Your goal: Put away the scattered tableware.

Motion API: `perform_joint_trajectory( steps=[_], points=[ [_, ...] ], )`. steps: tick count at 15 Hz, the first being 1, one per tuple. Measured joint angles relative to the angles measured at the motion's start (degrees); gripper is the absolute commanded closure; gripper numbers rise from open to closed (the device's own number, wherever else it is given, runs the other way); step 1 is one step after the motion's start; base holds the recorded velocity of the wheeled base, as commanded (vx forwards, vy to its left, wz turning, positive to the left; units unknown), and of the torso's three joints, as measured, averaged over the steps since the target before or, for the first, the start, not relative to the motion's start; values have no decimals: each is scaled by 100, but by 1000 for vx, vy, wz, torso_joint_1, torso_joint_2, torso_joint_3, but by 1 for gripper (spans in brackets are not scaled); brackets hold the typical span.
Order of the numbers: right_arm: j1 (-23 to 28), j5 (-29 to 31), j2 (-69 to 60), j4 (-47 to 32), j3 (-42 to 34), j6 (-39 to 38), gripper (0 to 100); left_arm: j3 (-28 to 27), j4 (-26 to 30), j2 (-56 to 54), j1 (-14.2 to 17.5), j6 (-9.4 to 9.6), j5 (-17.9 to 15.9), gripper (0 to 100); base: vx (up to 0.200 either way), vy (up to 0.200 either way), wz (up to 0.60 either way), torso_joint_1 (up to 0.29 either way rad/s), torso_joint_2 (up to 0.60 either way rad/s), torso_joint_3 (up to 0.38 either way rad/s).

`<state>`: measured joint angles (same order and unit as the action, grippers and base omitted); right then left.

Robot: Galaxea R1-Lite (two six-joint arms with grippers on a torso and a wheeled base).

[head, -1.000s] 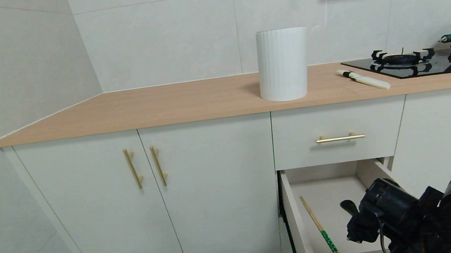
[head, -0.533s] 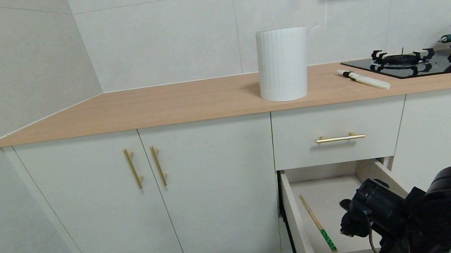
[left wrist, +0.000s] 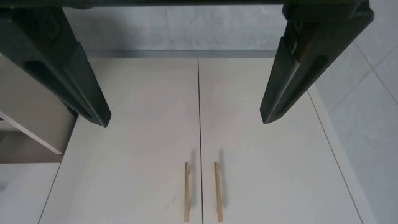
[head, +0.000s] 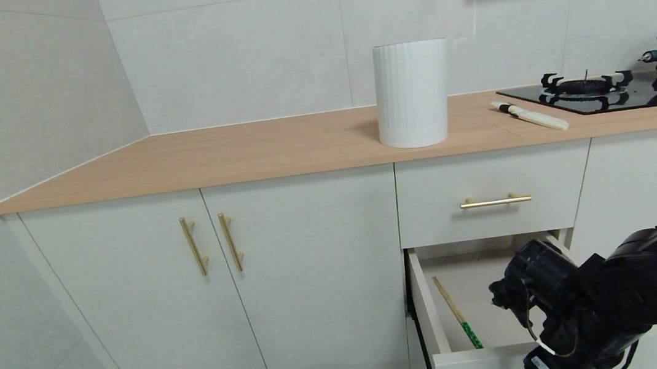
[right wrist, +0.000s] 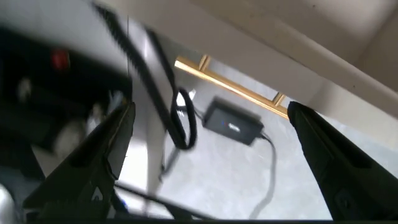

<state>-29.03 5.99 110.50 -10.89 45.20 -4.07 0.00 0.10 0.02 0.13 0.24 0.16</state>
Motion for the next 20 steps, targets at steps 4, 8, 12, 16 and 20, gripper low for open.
perform_joint_trajectory(
  steps=[4, 8, 12, 16, 20],
  points=[
    [360, 24, 284, 622, 41, -71, 0, 0, 0, 0, 0, -2, 0, 0, 0, 0, 0, 0, 0, 0],
    [822, 11, 747, 1781, 99, -438, 0, 0, 0, 0, 0, 0, 0, 0, 0, 0, 0, 0, 0, 0],
    [1162, 20, 1232, 3023, 134, -811, 0, 0, 0, 0, -4, -2, 0, 0, 0, 0, 0, 0, 0, 0],
    [1385, 77, 1659, 3920, 129, -1031, 0, 0, 0, 0, -4, -2, 0, 0, 0, 0, 0, 0, 0, 0],
    [1527, 263, 2085, 5046, 317, -1701, 0, 0, 0, 0, -4, -2, 0, 0, 0, 0, 0, 0, 0, 0]
  ],
)
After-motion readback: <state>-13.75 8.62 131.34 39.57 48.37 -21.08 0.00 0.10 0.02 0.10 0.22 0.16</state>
